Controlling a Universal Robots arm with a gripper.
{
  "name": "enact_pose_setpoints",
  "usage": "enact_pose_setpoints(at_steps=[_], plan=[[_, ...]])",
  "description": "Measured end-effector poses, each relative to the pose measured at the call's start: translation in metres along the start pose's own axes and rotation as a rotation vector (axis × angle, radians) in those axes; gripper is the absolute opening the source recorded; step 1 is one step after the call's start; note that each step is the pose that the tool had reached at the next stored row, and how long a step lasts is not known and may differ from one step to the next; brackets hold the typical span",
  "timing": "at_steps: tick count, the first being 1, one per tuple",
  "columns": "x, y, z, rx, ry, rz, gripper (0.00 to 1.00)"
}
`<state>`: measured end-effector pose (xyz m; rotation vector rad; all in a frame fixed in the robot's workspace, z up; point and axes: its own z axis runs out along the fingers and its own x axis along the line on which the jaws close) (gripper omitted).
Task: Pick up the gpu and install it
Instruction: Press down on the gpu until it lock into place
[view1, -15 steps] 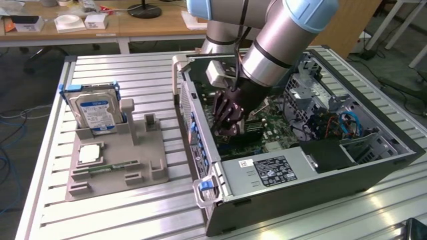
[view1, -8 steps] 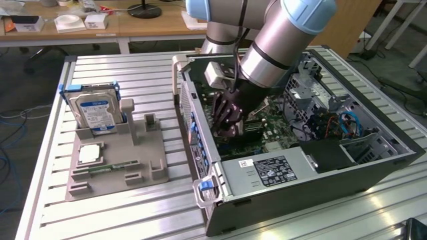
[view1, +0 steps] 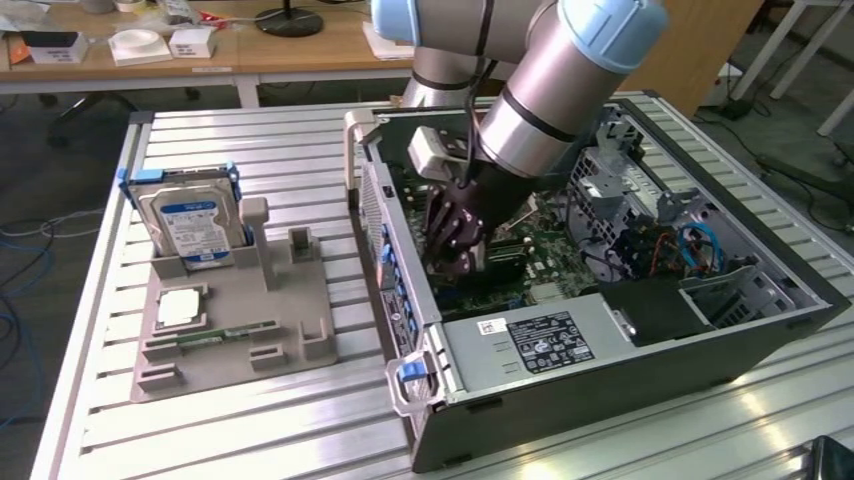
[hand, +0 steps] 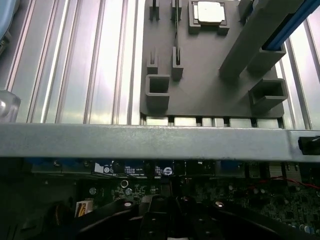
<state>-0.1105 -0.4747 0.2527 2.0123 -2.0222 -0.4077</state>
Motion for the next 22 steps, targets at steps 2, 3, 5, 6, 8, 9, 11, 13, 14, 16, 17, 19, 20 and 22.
enact_pose_setpoints(at_steps=[2, 3, 5, 6, 8, 9, 11, 13, 14, 16, 17, 19, 20, 22], plan=[[0.000, -0.0078, -0.0020, -0.0034, 0.0010, 0.000, 0.10], [0.000, -0.0120, -0.0033, -0.0050, 0.0011, 0.000, 0.10], [0.000, -0.0191, -0.0056, -0.0069, 0.0012, 0.000, 0.10], [-0.001, -0.0207, -0.0062, -0.0069, 0.0018, 0.000, 0.10], [-0.006, -0.0210, -0.0063, -0.0070, 0.0052, 0.002, 0.10], [-0.009, -0.0211, -0.0063, -0.0070, 0.0072, 0.003, 0.10], [-0.014, -0.0214, -0.0060, -0.0068, 0.0089, 0.003, 0.10], [-0.019, -0.0214, -0.0060, -0.0071, 0.0124, 0.005, 0.10], [-0.021, -0.0218, -0.0061, -0.0074, 0.0131, 0.005, 0.10], [-0.021, -0.0219, -0.0059, -0.0071, 0.0125, 0.005, 0.10], [-0.021, -0.0220, -0.0058, -0.0069, 0.0123, 0.005, 0.10], [-0.021, -0.0220, -0.0058, -0.0069, 0.0122, 0.004, 0.10], [-0.021, -0.0220, -0.0058, -0.0069, 0.0122, 0.004, 0.10], [-0.021, -0.0220, -0.0057, -0.0069, 0.0122, 0.004, 0.10]])
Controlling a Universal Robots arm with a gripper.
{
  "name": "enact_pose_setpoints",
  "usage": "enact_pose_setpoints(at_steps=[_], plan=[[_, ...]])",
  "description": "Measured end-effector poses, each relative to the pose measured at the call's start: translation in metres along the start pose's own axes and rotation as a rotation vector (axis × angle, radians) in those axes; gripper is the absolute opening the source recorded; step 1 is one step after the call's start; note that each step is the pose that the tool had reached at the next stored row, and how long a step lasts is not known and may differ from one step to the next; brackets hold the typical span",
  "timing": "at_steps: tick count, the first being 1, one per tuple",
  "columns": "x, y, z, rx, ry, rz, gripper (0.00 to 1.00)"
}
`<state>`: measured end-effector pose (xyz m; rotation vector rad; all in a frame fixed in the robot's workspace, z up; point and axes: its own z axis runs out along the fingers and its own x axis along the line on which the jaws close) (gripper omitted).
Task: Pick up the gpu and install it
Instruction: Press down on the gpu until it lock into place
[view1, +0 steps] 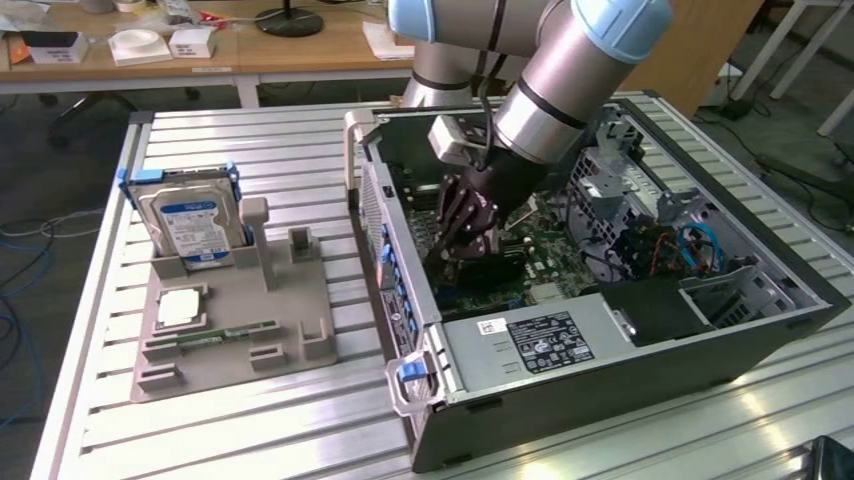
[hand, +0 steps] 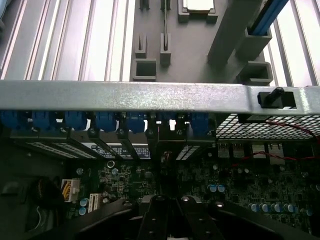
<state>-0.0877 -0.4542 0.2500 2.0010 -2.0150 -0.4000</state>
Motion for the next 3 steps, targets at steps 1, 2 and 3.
enact_pose_setpoints(at_steps=[1, 2, 3], plan=[[0.0000, 0.0000, 0.0000, 0.0000, -0.0001, 0.000, 0.10], [0.0000, 0.0000, 0.0000, 0.0000, 0.0000, 0.000, 0.10], [0.0000, 0.0000, 0.0000, 0.0000, 0.0000, 0.000, 0.10]])
